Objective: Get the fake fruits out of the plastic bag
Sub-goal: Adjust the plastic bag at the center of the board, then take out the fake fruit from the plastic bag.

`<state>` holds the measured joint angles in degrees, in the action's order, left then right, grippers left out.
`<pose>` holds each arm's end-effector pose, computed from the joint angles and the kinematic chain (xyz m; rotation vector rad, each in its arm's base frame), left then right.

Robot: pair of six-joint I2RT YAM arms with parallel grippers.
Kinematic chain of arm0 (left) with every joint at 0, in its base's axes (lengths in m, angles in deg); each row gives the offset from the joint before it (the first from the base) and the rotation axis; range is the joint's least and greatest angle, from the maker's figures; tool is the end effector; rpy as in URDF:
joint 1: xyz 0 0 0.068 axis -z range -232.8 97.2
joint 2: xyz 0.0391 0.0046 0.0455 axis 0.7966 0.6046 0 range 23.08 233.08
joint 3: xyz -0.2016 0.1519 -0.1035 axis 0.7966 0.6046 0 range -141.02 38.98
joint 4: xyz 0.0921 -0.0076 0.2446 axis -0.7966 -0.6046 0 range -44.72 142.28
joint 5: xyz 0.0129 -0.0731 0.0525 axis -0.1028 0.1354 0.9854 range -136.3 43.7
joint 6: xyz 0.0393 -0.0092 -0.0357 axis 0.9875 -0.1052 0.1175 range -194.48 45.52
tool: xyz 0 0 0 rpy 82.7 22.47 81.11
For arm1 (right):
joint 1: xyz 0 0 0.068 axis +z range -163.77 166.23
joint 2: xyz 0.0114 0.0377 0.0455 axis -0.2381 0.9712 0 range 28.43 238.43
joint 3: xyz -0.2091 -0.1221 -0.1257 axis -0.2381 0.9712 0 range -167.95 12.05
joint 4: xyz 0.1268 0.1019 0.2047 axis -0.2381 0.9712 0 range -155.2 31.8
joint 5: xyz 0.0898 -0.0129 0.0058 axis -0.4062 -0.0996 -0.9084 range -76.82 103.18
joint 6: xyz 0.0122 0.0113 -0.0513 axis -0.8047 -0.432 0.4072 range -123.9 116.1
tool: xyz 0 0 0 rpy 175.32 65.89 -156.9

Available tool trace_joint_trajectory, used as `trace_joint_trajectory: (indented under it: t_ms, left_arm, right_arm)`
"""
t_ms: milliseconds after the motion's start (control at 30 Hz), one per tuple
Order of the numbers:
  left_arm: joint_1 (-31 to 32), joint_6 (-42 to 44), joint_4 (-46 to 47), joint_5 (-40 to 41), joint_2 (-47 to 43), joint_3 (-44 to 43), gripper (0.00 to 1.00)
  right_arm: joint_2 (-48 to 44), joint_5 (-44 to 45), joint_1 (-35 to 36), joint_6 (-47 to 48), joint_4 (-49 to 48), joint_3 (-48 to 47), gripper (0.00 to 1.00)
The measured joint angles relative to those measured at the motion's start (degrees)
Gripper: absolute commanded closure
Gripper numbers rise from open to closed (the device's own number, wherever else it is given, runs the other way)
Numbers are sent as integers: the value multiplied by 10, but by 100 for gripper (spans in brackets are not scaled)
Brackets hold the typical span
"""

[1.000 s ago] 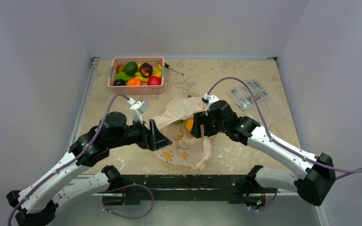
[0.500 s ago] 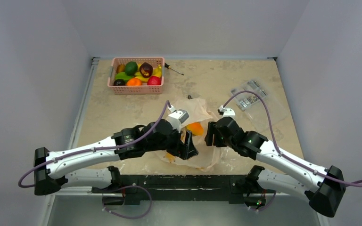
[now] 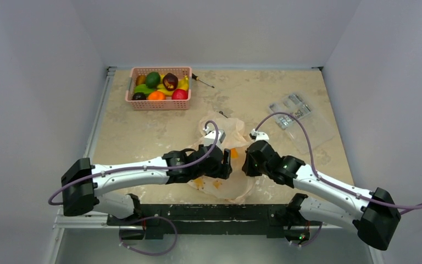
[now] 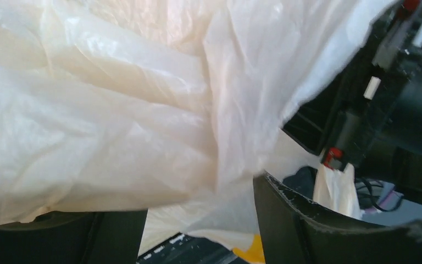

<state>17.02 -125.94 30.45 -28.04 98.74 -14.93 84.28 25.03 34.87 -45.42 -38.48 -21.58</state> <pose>0.1080 -0.2613 0.2600 0.2184 2.3830 -0.7045 0.1329 0.1398 0.2128 -0.0572 2.4557 0.4709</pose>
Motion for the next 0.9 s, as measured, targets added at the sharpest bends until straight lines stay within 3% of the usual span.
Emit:
trace_joint_trajectory:
  t_ms: [267,433,700,800,900]
  left_arm:
    - [-59,-41,40,15,41,-3,45]
    - [-87,-82,91,15,68,-3,43]
    - [-99,-144,116,24,134,-5,44]
    - [-99,-160,116,41,151,-14,49]
    - [-102,-167,122,58,167,-27,44]
  right_arm:
    - [-11,-24,0,2,-12,8,100]
    - [-14,-25,0,4,-15,8,100]
    - [-14,-25,0,9,-16,8,100]
    - [-16,-27,0,11,-16,8,100]
    - [-19,-30,0,14,-16,8,100]
